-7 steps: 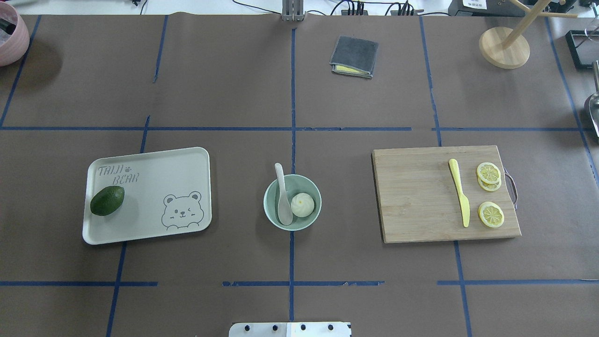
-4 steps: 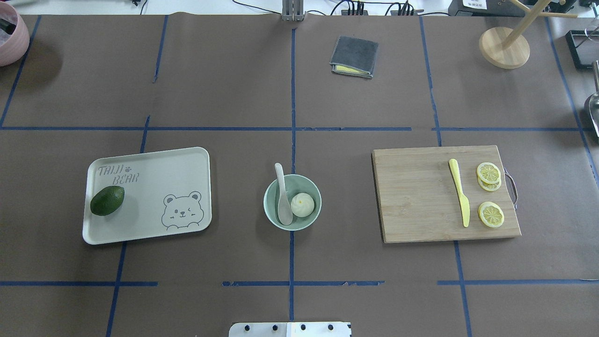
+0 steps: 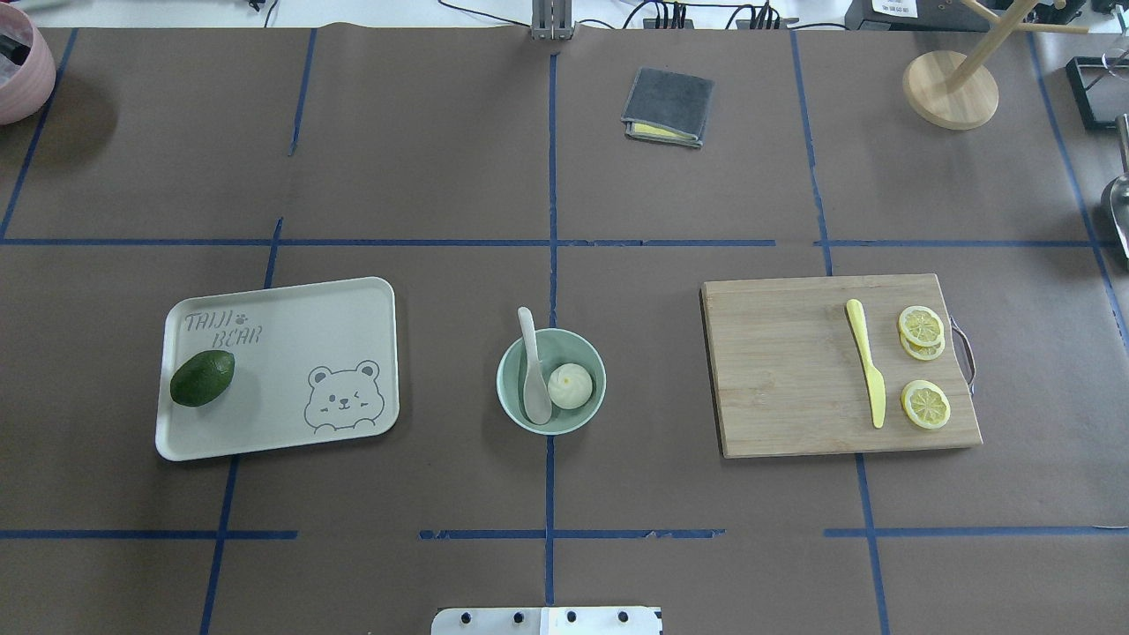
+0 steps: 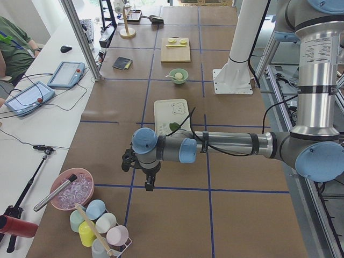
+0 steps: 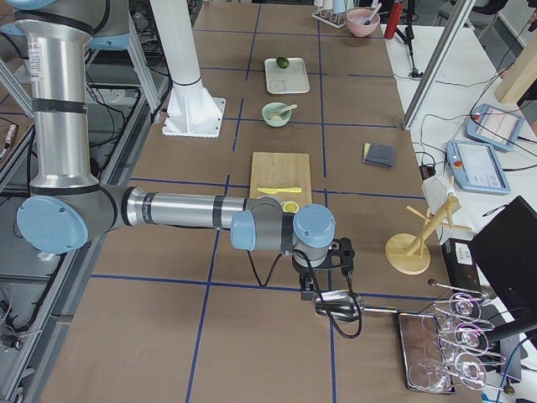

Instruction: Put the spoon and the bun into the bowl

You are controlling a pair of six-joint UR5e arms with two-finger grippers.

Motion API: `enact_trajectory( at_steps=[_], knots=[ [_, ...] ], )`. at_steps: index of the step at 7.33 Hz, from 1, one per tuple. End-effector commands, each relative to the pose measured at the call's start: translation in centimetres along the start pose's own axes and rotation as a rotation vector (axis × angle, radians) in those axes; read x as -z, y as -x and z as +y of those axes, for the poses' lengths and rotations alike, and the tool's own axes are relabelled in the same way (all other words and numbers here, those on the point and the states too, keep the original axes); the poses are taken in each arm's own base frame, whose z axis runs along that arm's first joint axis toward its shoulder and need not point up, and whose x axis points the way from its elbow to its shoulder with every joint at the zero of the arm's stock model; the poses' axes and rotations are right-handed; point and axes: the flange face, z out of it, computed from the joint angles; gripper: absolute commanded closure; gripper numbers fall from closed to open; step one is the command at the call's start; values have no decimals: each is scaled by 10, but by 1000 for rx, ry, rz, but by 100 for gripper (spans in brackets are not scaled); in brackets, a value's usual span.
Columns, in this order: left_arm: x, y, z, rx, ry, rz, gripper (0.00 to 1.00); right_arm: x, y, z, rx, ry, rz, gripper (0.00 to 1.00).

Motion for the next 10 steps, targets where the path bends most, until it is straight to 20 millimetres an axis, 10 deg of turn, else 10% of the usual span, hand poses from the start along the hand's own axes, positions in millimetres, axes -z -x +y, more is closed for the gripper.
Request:
enact_trajectory(
  at_steps=[1,10],
  knots=[
    [0,0,0,2,0,0,0,1,0,-1,-10,-14,4,0],
    [1,-1,0,1,-3,0,0,1,1,-2,0,-23,4,0]
  ],
)
